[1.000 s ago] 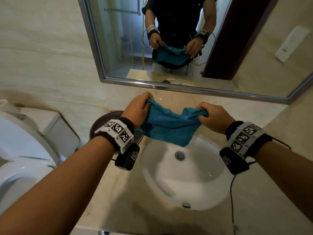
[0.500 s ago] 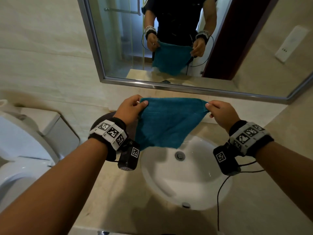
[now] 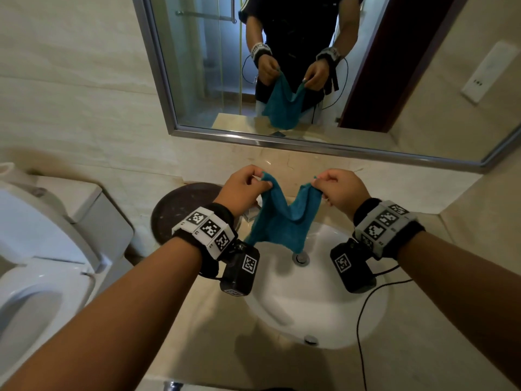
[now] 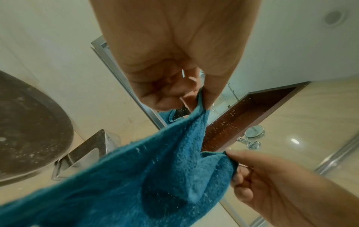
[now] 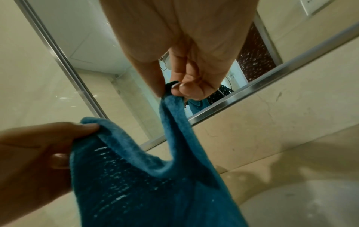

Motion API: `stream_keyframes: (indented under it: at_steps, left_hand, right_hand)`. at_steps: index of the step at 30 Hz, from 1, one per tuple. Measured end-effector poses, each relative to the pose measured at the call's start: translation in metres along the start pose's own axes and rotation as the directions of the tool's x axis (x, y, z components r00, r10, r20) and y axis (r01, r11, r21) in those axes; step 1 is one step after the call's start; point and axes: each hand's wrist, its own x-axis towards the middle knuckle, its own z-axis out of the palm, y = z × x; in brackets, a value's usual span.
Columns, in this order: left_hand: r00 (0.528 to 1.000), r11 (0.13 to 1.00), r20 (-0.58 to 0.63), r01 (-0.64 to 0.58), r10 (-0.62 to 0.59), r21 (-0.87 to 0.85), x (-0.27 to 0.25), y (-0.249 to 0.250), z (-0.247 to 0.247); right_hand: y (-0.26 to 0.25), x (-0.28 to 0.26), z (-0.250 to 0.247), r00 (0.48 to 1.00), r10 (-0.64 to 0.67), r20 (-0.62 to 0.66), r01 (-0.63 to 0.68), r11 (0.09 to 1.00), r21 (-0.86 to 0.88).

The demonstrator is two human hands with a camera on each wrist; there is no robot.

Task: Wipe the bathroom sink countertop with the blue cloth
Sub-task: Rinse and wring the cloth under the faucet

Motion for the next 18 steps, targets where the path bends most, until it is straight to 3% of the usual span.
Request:
stream_keyframes:
  at_steps: [2, 10, 15, 18]
  left_hand:
    - [1.000, 0.999, -0.003, -0.030, 0.030, 0.030, 0.000, -0.003, 0.004]
    - [0.993, 0.978, -0.077, -0.068, 0.085, 0.199, -0.005, -0.008, 0.018]
    - [0.994, 0.987, -0.083, -0.064, 0.077, 0.150, -0.009, -0.001, 0.031]
    - [1.000, 1.000, -0.020, -0.004, 0.004, 0.002, -0.012, 0.003, 0.036]
  right_hand:
    - [-0.005, -0.004, 0.005, 1.000, 0.029, 0.007, -0.029, 0.999, 0.044]
    - [-0.014, -0.013, 0.018, 0.997, -0.076, -0.017, 0.075, 0.997, -0.033]
    - [-0.021, -0.019, 0.032, 0.994, 0.027, 0.102, -0.048, 0.977, 0.206]
    - [-0.026, -0.023, 0.036, 0.988, 0.063, 0.144, -0.110, 0.931, 0.349]
